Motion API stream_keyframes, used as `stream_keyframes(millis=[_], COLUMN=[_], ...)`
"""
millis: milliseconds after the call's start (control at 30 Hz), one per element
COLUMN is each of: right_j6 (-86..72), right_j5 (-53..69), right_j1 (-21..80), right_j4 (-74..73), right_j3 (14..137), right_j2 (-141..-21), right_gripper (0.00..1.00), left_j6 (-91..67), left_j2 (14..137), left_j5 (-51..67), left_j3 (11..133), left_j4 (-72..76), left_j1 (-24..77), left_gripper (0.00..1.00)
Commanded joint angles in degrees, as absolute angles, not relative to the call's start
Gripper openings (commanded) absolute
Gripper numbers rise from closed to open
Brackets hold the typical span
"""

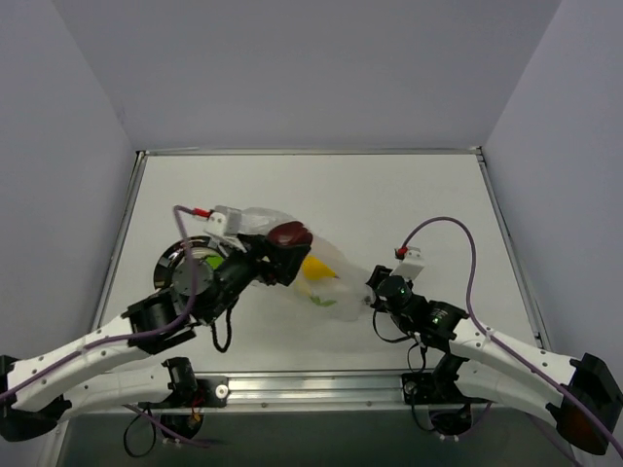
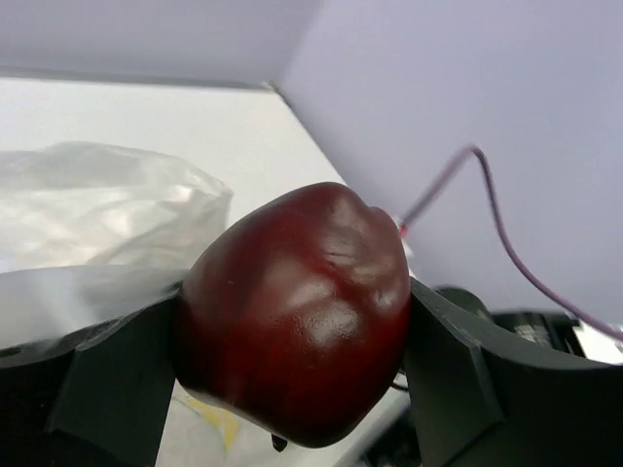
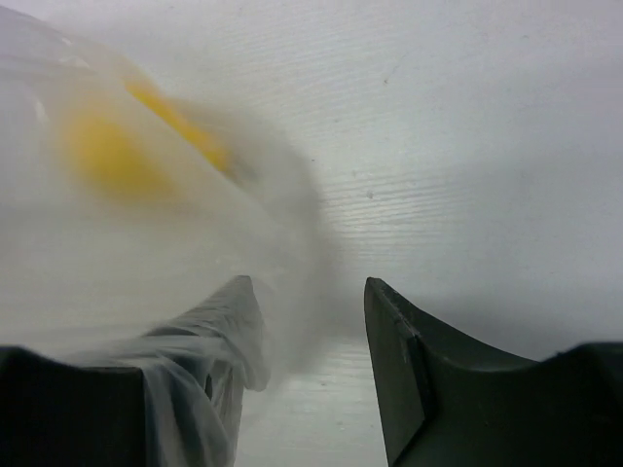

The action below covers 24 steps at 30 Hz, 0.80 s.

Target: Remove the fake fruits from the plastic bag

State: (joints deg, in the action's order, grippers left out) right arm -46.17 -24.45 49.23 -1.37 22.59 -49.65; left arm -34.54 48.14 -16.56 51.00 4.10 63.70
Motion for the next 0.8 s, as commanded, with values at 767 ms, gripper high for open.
stream_keyframes(millis=[767], right_j6=[-33.4], right_j5=[-36.6], right_j1=[49.6], right_j4=[-3.3], right_j3=[43.0], right_j2=[-47.7], right_gripper=[0.31], left_j6=[-42.4], left_j2=[69.0], left_j5=[11.0], left_j3=[64.6], left_j4=[16.1], left_j1=[42.1], left_gripper=[0.43])
